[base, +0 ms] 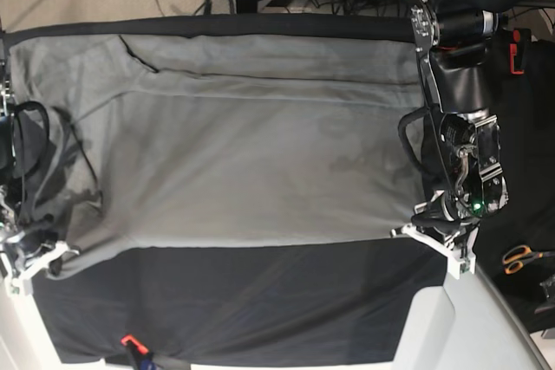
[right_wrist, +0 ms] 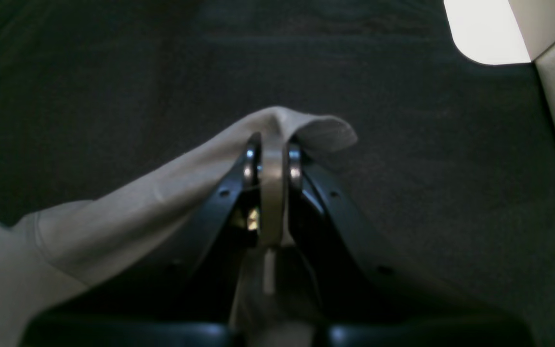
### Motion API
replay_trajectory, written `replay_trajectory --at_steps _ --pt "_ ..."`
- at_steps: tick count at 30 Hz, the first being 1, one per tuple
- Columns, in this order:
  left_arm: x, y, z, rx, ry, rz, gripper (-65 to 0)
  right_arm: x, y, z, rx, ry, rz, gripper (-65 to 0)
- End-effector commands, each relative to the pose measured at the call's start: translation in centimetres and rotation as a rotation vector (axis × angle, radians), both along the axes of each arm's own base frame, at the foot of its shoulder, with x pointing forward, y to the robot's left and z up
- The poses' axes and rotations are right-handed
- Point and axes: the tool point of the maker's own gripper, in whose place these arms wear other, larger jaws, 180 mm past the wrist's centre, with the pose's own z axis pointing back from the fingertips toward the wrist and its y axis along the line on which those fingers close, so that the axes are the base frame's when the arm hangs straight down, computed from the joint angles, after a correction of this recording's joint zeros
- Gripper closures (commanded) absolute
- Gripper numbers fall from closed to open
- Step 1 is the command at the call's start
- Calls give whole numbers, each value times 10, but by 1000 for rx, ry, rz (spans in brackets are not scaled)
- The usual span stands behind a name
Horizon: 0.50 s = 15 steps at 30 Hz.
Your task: Fold the T-shirt properly
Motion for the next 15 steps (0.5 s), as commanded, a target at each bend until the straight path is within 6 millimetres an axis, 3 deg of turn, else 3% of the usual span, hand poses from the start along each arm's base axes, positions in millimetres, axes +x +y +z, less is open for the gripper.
replay_trajectory --at_steps 1,6,15 --pt "15 6 22 15 -68 4 0 18 0 27 -11 -71 29 0" --pt "14 10 23 18 -68 13 0 11 25 8 -61 -11 134 0" --pt "13 10 36 44 -108 2 0 12 35 6 -56 -10 155 0"
